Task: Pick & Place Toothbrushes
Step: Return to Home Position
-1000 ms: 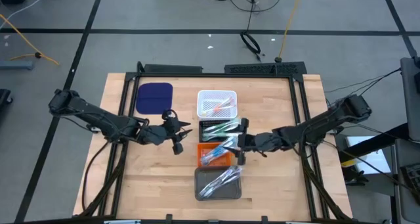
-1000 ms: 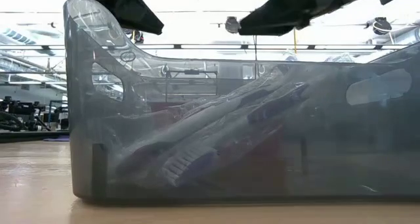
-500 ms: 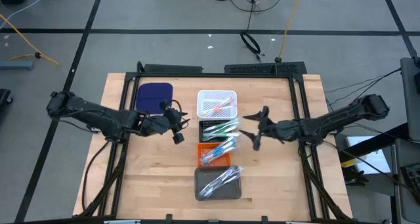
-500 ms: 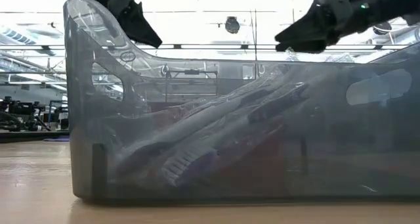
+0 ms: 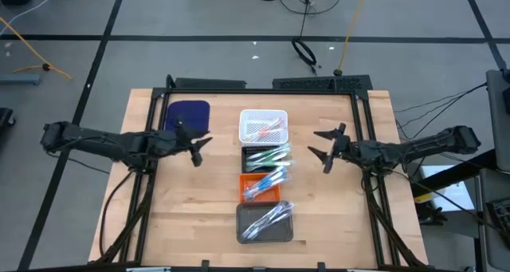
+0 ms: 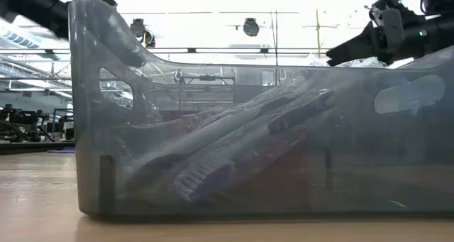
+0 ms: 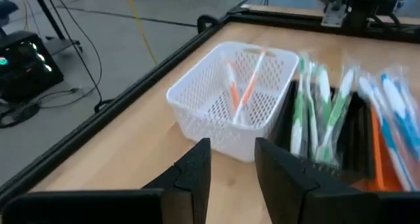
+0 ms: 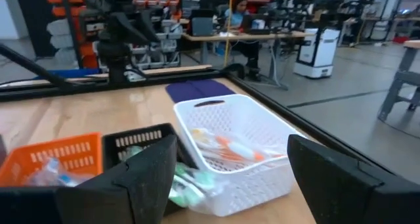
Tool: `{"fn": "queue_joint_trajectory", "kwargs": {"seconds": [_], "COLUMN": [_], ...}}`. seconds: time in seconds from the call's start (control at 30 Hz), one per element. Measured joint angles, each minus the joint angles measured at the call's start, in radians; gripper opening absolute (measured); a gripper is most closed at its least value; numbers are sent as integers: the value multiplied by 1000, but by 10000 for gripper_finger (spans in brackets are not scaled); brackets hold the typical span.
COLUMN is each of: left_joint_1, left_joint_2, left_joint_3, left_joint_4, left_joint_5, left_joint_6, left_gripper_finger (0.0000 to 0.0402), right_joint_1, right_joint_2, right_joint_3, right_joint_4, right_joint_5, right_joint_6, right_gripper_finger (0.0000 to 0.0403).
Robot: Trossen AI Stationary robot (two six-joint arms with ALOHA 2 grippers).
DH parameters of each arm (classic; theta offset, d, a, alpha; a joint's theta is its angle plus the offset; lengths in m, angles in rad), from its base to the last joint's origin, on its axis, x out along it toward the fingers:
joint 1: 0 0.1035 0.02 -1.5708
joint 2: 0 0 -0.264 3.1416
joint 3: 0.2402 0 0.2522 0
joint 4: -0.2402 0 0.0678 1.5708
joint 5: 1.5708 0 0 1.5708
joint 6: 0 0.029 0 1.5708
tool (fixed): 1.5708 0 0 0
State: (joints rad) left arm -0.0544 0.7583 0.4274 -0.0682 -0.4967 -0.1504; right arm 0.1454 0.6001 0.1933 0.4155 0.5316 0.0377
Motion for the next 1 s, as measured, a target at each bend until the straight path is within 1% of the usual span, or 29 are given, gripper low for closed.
{"fn": "queue_joint_trajectory", "kwargs": {"seconds": [0.23, 0.47, 0.57, 0.67, 0.87, 1.0], "left_joint_1": [2, 2, 2, 2, 2, 2], "left_joint_2": [-233, -402, -440, -459, -452, -448], "left_joint_3": [-161, -284, -324, -354, -377, -377], "left_joint_4": [18, 18, 18, 18, 24, 23], "left_joint_5": [2, 17, 5, -23, -44, -53], "left_joint_6": [19, -30, -95, -153, -149, -120], "left_gripper_finger": [120, 120, 120, 120, 120, 120], "right_joint_1": [-39, -43, -43, -43, -42, -42], "right_joint_2": [-142, -237, -259, -268, -269, -269], "right_joint_3": [-83, -139, -141, -141, -143, -143], "right_joint_4": [-6, -37, -119, -145, -175, -166], "right_joint_5": [-2, -4, 7, 23, 19, 18], "right_joint_6": [-29, -25, -47, -56, -66, -26], "right_gripper_finger": [281, 281, 281, 281, 281, 281]}}
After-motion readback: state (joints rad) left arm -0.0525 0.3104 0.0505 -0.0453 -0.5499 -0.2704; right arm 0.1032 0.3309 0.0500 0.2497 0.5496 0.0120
